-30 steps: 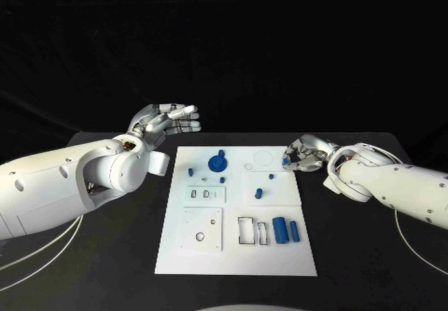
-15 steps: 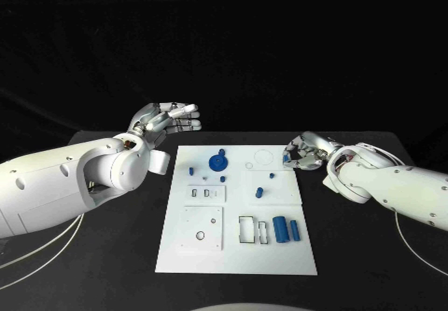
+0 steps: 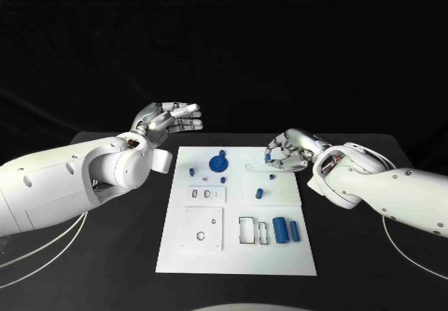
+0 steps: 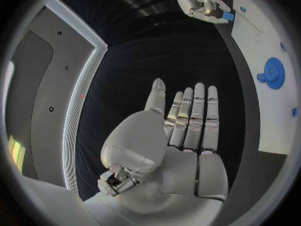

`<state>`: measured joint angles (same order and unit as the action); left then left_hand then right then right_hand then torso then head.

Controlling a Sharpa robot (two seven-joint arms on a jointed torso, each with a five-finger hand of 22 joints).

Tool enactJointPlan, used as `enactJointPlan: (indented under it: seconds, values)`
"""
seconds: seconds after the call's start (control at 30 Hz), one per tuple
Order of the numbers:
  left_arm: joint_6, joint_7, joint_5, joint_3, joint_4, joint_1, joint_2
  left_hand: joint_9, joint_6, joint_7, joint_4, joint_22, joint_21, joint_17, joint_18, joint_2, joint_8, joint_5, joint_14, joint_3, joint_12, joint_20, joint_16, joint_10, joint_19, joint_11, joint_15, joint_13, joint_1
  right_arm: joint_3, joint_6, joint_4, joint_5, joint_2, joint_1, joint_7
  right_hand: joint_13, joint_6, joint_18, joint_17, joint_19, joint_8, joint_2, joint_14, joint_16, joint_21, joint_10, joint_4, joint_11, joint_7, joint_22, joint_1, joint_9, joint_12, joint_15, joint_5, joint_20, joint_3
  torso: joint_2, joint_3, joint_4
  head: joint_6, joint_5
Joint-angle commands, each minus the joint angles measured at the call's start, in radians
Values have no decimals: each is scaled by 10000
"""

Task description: Assemble the parts on the task board

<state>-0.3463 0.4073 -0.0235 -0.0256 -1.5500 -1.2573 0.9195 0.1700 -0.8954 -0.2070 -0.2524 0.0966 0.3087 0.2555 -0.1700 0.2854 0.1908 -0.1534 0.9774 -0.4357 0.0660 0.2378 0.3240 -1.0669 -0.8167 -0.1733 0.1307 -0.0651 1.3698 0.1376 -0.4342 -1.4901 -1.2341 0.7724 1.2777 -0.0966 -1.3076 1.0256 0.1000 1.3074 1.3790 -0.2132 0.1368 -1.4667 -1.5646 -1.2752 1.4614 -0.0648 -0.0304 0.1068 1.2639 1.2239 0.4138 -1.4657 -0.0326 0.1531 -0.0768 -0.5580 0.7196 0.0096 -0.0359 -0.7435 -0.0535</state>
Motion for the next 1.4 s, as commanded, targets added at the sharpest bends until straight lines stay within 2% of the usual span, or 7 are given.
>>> enactJointPlan:
  seconds: [0.03, 0.3, 0.47, 0.5, 0.63, 0.97, 1.4]
  values:
    - [165, 88, 34, 4, 158, -5, -142, 23, 90, -9, -97, -18, -60, 33, -125, 55, -35, 37, -46, -191, -9, 54, -82, 77, -3, 28, 5, -15, -61, -4, -1, -182, -384, -204, 12, -670, -1212, 97, -138, 2634, 14, -58, -52, -1041, -62, -38, 114, 0, 40, -22, 9, -43, 18, -39, -54, 32, 51, -63, -163, -56, -6, -20, -32]
    - [252, 133, 75, -19, 591, 74, -491, 24, 90, -8, -99, -19, -60, 36, -125, 60, -35, 36, -45, -187, -9, 54, -83, 77, -3, 28, 5, -15, -61, 6, 174, -216, -686, -933, -172, -988, -1213, 106, -135, 2634, 9, -67, -38, -1041, -62, -26, 116, -11, 47, -31, -1, -43, 25, -39, -59, 52, 56, -78, -459, -148, -51, -132, -191]
    - [304, 136, 80, -64, 965, 94, -746, 26, 89, -7, -101, -20, -60, 39, -125, 67, -34, 32, -45, -181, -8, 54, -86, 76, -3, 29, 5, -15, -61, 28, 299, -68, -847, -1330, -325, -1048, -1209, 107, -133, 2634, 7, -70, -36, -1041, -62, -21, 114, -10, 49, -31, -5, -52, 27, -36, -62, 71, 59, -86, -622, -204, -37, -237, -281]
    - [319, 139, 81, -77, 1100, 98, -838, 26, 89, -7, -101, -20, -60, 39, -125, 67, -34, 32, -45, -181, -8, 54, -86, 76, -3, 29, 5, -15, -61, 36, 346, -23, -896, -1448, -382, -1064, -1205, 107, -133, 2634, 7, -70, -35, -1041, -62, -19, 112, -9, 50, -31, -7, -54, 28, -33, -63, 76, 60, -88, -693, -227, -36, -322, -342]
    - [368, 142, 83, -101, 1397, 111, -1041, 26, 89, -7, -101, -20, -60, 39, -125, 67, -34, 32, -45, -181, -8, 54, -86, 76, -3, 29, 5, -15, -61, 51, 456, 66, -1039, -1715, -529, -1125, -1210, 98, -133, 2634, 8, -67, -25, -1041, -62, -19, 116, -6, 49, -30, -6, -70, 29, -36, -66, 96, 63, -93, -794, -258, -19, -438, -433]
    - [463, 128, 84, -135, 1976, 167, -1459, 31, 86, -5, -100, -24, -63, 47, -124, 77, -31, 20, -52, -169, -5, 55, -96, 72, 2, 29, 7, -16, -70, 115, 643, 409, -1423, -2422, -1028, -1452, -1201, 74, -130, 2634, 5, -60, -5, -1041, -62, -8, 112, 11, 48, -25, -14, -114, 30, -29, -68, 124, 69, -100, -949, -298, 12, -723, -668]
    - [442, 112, 84, -142, 2062, 198, -1548, 32, 86, -6, -99, -26, -64, 48, -123, 77, -31, 17, -55, -167, -5, 56, -100, 72, 5, 29, 8, -16, -72, 142, 525, 939, -1760, -3086, -1422, -1634, -1195, 42, -129, 2634, 3, -46, 12, -1041, -62, 1, 108, 14, 45, -21, -19, -136, 28, -23, -69, 149, 72, -112, -888, -285, 32, -818, -750]
